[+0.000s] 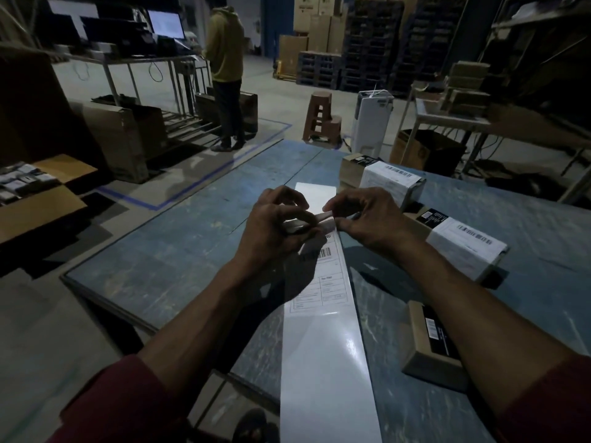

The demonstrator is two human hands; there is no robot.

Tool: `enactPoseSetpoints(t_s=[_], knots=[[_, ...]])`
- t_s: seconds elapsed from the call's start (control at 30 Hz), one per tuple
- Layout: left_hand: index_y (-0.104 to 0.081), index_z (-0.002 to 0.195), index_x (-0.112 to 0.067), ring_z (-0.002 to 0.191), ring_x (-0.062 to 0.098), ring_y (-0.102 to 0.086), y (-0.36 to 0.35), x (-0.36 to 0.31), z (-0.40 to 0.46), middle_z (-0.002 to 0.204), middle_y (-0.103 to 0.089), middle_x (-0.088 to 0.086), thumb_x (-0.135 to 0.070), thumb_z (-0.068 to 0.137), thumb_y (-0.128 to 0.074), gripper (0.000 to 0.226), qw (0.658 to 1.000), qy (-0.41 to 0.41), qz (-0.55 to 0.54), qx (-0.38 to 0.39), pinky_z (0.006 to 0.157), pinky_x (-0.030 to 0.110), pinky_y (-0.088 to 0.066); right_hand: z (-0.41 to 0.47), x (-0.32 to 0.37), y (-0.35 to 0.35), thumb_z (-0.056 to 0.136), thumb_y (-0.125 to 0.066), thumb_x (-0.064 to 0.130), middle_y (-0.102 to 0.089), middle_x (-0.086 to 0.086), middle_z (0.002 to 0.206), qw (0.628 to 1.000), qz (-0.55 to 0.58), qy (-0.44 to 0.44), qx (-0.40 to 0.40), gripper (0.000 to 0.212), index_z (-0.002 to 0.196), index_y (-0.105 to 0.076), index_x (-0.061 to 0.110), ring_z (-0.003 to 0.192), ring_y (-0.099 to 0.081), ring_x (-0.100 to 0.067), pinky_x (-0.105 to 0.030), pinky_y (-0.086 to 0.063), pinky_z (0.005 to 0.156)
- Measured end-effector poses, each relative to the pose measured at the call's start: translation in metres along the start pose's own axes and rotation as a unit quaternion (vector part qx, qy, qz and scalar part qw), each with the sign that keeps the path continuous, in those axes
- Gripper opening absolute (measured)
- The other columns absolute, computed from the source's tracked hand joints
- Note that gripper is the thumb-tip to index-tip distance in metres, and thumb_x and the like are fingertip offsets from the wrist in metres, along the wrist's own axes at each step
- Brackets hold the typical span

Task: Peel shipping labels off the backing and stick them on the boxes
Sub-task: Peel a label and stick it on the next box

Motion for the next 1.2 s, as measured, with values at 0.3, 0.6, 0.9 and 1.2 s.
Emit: enactPoseSetpoints(t_s=[0.3, 0.6, 0.9, 1.2], knots=[[-0.082, 0.107, -0.018, 0.097, 0.022, -0.059, -0.001, -0.009, -0.001, 0.105, -0.068, 0.003, -0.038, 0.079, -0.084, 0.034, 0.998, -0.037, 0.039, -0.035, 0.075, 0.04, -0.05, 0.0, 0.007, 0.003, 0.078, -0.09, 0.014, -0.077, 0.014, 0.086, 0.999, -0.007, 0.009, -0.034, 0.03, 0.105, -0.078, 0.021, 0.083, -0.073, 0.008, -0.008, -0.053, 0.071], [-0.078, 0.114, -0.018, 0.101, 0.027, -0.059, -0.006, -0.01, -0.002, 0.112, -0.063, 0.007, -0.016, 0.073, -0.091, 0.043, 0.996, -0.057, 0.068, -0.032, 0.076, 0.047, -0.052, -0.001, 0.014, -0.001, 0.076, -0.087, 0.004, -0.075, 0.014, 0.082, 0.999, 0.0, 0.004, -0.032, 0.055, 0.124, -0.068, 0.022, 0.082, -0.072, 0.011, -0.007, -0.053, 0.075], [-0.081, 0.103, -0.018, 0.097, 0.027, -0.056, -0.002, -0.013, 0.0, 0.108, -0.065, 0.011, -0.037, 0.086, -0.072, 0.026, 0.987, -0.095, 0.11, -0.074, 0.072, 0.04, -0.048, -0.001, 0.012, 0.0, 0.077, -0.09, 0.009, -0.08, 0.006, 0.086, 0.997, 0.058, -0.026, -0.036, 0.061, 0.128, -0.062, 0.028, 0.089, -0.075, 0.006, -0.032, -0.06, 0.092], [-0.082, 0.095, -0.02, 0.099, 0.022, -0.052, 0.0, -0.014, -0.003, 0.108, -0.066, 0.01, -0.033, 0.085, -0.075, 0.017, 0.987, -0.102, 0.081, -0.099, 0.073, 0.029, -0.04, 0.0, 0.009, -0.001, 0.075, -0.087, 0.003, -0.081, 0.006, 0.089, 0.998, 0.035, -0.022, -0.041, 0.066, 0.132, -0.063, 0.026, 0.092, -0.074, 0.006, -0.026, -0.06, 0.09]])
Point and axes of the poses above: each hand's wrist, its own z-axis towards the middle knuckle, its own y-axis out of the back of the hand, x = y × z, the point moved 6 cm from there along z, towards the middle knuckle
